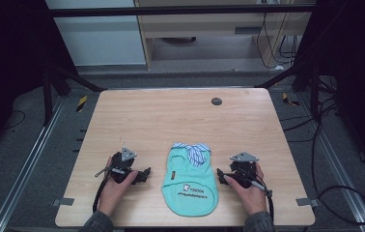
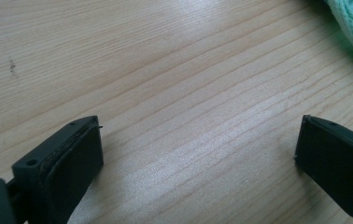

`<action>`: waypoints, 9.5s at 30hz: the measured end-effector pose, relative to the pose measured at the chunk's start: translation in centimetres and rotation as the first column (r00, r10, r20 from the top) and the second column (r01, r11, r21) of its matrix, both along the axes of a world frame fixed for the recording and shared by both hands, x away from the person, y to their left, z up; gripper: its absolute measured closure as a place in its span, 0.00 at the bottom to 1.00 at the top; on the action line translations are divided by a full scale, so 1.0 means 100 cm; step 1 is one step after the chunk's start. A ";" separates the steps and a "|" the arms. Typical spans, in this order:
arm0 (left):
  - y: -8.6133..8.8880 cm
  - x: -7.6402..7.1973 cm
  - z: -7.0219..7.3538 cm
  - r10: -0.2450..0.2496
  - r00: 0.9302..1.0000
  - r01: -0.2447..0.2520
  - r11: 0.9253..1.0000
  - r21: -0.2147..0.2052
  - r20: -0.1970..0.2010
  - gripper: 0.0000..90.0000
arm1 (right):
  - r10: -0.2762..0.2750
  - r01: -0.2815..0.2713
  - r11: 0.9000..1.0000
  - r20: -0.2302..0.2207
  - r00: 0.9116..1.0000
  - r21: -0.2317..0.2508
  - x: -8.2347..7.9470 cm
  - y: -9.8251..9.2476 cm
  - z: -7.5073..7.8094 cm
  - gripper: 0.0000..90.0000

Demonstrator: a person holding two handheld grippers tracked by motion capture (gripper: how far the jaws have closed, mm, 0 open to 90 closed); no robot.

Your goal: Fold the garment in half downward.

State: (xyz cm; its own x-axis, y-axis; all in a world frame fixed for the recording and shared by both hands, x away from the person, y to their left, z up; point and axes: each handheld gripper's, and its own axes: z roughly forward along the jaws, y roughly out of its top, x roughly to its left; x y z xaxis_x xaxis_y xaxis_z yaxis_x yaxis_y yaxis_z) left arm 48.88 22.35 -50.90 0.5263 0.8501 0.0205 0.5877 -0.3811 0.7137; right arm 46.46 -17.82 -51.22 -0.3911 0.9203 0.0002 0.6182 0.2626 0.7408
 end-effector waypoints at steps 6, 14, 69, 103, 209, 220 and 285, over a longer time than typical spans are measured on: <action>0.000 0.000 0.000 -0.001 1.000 0.001 1.000 0.003 -0.001 0.00 | 0.004 -0.004 1.000 -0.003 1.000 0.001 0.001 0.000 0.000 0.09; 0.000 -0.002 0.000 -0.006 1.000 0.006 1.000 0.003 -0.002 0.00 | 0.007 -0.007 1.000 -0.008 1.000 0.001 0.001 0.001 0.000 0.08; -0.097 0.094 0.059 -0.182 0.982 0.180 0.983 -0.046 -0.045 0.51 | 0.184 -0.185 0.982 -0.061 0.981 -0.025 0.088 0.035 0.054 0.88; -0.109 0.099 0.026 -0.209 0.970 0.217 0.975 0.049 -0.124 0.49 | 0.194 -0.203 0.979 -0.160 0.968 -0.037 0.105 0.069 0.026 0.61; -0.101 0.091 0.070 -0.338 0.941 0.339 0.939 0.058 -0.027 0.94 | 0.330 -0.332 0.939 -0.041 0.943 -0.084 0.091 0.081 0.065 0.93; -0.097 0.087 0.086 -0.330 0.944 0.329 0.943 0.054 0.014 0.94 | 0.363 -0.360 0.926 0.009 0.932 -0.115 0.087 0.081 0.083 0.93; -0.101 0.072 0.149 -0.344 0.921 0.330 0.938 0.103 0.183 0.94 | 0.429 -0.373 0.882 0.163 0.888 -0.288 0.079 0.077 0.148 0.93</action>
State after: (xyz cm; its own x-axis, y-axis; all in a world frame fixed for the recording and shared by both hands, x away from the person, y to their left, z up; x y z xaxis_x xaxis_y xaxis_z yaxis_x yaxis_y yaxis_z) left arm 56.11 12.24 -35.97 0.7613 0.6157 0.2036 0.2676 -0.5842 0.7662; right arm 54.38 -10.13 -36.44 -0.6907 0.6439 -0.3293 0.2529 0.6416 0.7242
